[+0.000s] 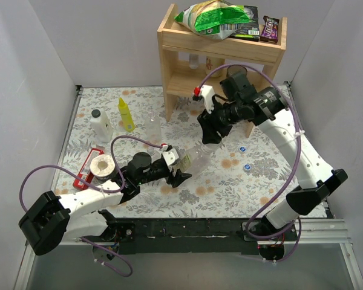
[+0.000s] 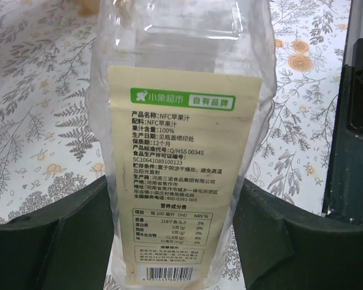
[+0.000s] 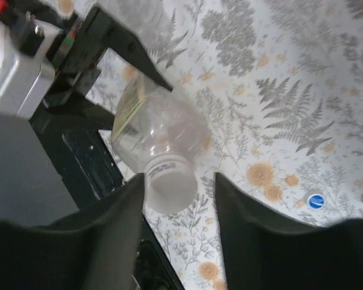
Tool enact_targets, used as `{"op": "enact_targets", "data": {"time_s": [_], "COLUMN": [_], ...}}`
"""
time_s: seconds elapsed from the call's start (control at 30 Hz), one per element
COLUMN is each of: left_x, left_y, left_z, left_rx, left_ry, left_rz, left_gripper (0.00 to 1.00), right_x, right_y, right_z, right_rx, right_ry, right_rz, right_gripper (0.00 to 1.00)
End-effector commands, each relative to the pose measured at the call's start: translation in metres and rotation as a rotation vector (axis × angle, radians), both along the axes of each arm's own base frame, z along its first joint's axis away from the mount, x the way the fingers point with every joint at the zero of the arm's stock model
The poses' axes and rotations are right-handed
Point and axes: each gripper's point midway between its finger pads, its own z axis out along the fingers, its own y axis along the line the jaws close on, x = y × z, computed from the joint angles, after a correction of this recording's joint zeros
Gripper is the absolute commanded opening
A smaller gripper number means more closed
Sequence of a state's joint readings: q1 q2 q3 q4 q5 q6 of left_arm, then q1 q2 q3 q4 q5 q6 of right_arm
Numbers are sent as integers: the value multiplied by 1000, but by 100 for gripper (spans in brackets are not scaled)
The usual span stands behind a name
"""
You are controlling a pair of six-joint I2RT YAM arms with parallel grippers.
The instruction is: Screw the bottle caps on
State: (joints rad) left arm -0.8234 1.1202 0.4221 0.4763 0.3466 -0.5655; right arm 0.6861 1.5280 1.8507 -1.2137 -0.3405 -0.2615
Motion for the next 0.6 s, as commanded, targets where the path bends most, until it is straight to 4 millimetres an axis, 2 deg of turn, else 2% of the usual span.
{"op": "enact_targets", "data": {"time_s": [0.0, 0.07, 0.13, 0.17, 0.2, 0.23, 0.3, 0.4, 0.57], "left_x": [-9, -17, -25, -27, -32, -34, -38, -45, -49], "left_y": [-6, -7, -9, -10, -12, -13, -15, -16, -15], "left_z": [12, 7, 8, 9, 10, 14, 15, 16, 15], "left_rx": [5, 21, 16, 13, 9, 3, 4, 17, 56], "left_ry": [-11, 12, 31, 38, 42, 33, 30, 14, -28], "left_rz": [-67, -112, -154, -165, -200, -219, -248, -305, -358], "left_gripper": [0, 0, 0, 0, 0, 0, 0, 0, 0], "right_x": [12, 5, -7, -9, -21, -20, -34, -44, -57], "right_y": [-9, -10, -11, -13, -21, -22, -35, -48, -55], "right_z": [54, 68, 87, 70, 80, 83, 65, 43, 25], "right_rx": [129, 197, 273, 249, 272, 283, 237, 167, 120], "right_ry": [-64, -87, -188, -230, -320, -407, -548, -647, -646], "right_rz": [-4, 60, 141, 210, 247, 284, 417, 550, 681], "right_gripper": [76, 85, 86, 85, 85, 85, 82, 78, 77]}}
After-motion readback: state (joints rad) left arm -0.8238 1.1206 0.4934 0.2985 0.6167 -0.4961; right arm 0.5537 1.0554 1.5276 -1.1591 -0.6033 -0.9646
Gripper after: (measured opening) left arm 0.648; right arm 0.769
